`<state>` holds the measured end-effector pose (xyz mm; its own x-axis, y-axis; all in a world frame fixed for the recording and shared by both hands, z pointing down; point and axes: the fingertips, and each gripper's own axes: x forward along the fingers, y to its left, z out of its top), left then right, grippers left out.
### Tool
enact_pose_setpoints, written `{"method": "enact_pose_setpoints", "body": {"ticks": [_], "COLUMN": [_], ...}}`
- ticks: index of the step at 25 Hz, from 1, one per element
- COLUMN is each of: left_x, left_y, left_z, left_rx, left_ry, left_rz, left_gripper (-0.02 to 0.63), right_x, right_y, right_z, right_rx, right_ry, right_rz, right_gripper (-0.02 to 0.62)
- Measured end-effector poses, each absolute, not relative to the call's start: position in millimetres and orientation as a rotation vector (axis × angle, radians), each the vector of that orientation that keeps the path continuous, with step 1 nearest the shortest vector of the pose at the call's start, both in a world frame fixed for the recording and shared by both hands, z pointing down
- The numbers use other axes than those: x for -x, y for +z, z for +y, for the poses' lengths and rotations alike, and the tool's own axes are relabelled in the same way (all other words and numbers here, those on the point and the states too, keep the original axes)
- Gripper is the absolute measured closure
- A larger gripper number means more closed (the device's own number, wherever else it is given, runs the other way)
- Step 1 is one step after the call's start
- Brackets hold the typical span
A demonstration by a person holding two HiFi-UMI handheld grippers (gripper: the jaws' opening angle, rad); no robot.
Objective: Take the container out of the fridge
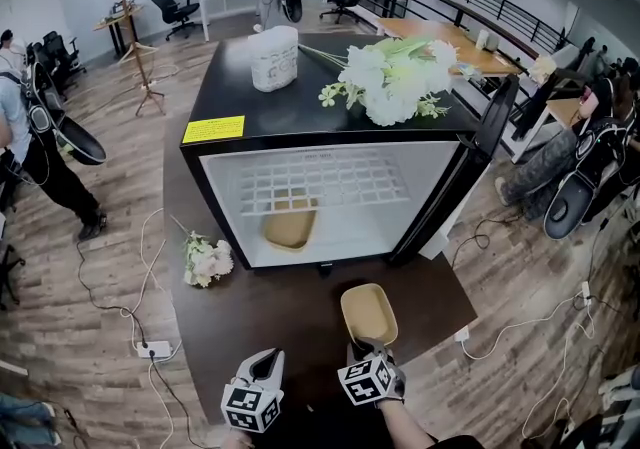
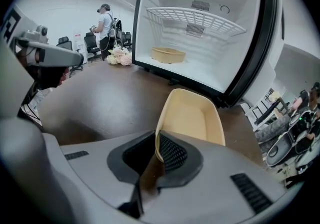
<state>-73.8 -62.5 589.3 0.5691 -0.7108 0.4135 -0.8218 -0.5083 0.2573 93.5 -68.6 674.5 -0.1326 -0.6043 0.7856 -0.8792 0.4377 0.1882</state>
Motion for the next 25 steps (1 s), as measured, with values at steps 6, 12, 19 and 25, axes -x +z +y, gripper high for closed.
{"method": "enact_pose_setpoints", "body": {"ticks": [6,12,19,25], "left_x": [70,67,65,58], "left_y": [590,591,596,608], "left_z": [-67,-72,-74,-74], "left_rx": [-2.382,-2.386,-2.379,-2.350], "left_ry": [0.358,0.362,0.394,0.452], "left_rz": [-1.231,-1.225,-1.202,-1.110], "left_gripper": [0.597,0.597,0.597,0.597], "right_x": [-93,-95,-94,-95], "right_y": [678,676,664,656], "right_z": [-66,-66,-66,-66], "right_rx": [-1.246,-1.255,-1.308,-1.341], "right_ry": [0.439,0.500,0.574,0.598], "right_rz": [-1.854,-1.881,-1.959,-1.994], "right_gripper": [0.554,0.489,0.402,0.377]}}
